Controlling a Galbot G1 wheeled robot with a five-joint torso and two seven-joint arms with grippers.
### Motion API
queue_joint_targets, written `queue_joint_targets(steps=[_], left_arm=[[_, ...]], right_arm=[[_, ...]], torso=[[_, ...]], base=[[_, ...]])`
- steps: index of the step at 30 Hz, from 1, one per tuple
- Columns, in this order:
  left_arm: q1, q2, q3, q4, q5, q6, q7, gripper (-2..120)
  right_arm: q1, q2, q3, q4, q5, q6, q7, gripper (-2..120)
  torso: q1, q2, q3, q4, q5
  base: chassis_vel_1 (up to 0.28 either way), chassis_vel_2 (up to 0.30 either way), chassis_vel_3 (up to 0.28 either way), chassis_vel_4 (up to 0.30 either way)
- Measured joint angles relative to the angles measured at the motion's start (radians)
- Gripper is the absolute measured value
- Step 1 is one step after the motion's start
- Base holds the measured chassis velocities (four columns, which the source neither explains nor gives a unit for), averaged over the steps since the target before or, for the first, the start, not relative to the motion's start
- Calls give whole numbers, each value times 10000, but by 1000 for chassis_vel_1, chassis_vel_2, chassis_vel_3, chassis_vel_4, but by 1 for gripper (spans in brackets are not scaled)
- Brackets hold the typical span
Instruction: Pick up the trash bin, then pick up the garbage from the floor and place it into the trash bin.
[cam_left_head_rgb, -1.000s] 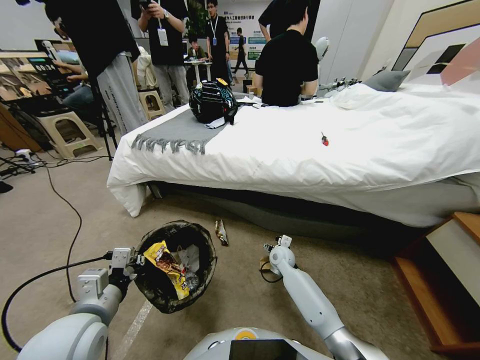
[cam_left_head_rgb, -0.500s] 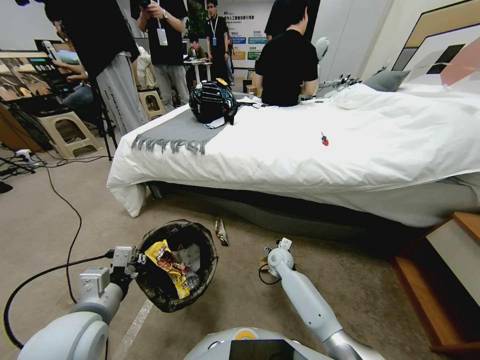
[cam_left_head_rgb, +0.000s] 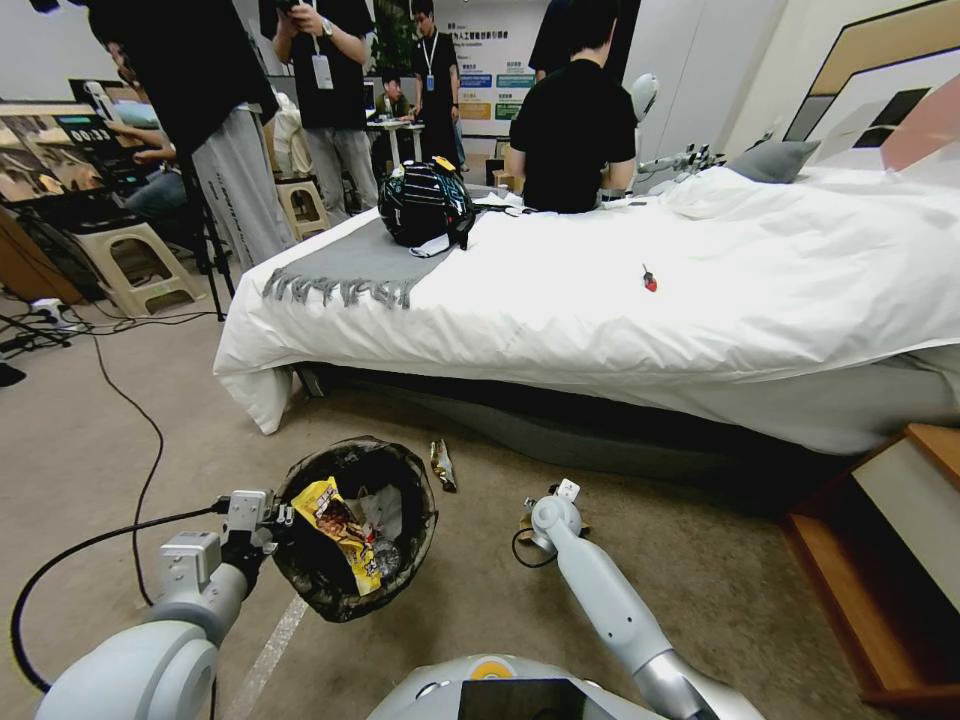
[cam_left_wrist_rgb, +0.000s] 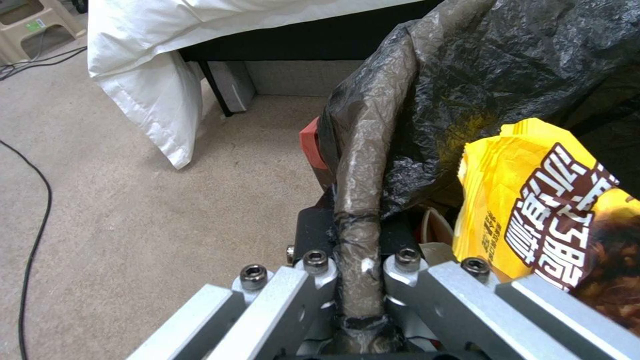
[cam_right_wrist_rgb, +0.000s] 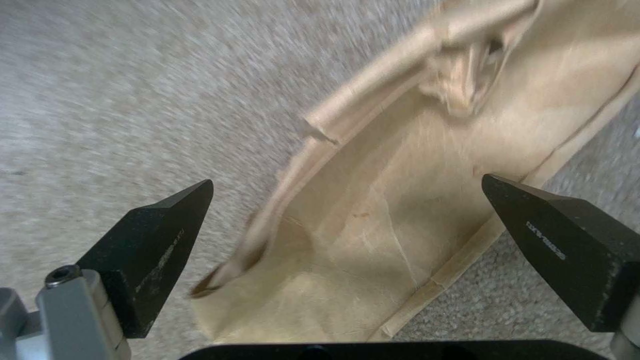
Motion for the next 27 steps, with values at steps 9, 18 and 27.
queue_joint_targets(steps=[9, 18, 27], left_arm=[[12, -20, 57, 0, 17, 0, 4, 1], [16, -55, 61, 0, 38, 0, 4, 1], [-17, -44, 64, 0, 52, -10, 3, 1]], right_arm=[[103, 114, 23, -374, -13, 82, -37, 100], [214, 206, 25, -685, -48, 259, -49, 100], [227, 313, 20, -786, -141, 418, -50, 77]], torso=[[0, 0, 0, 0, 0], [0, 0, 0, 0, 0], [0, 0, 0, 0, 0]], base=[[0, 0, 0, 0], [0, 0, 0, 0], [0, 0, 0, 0]])
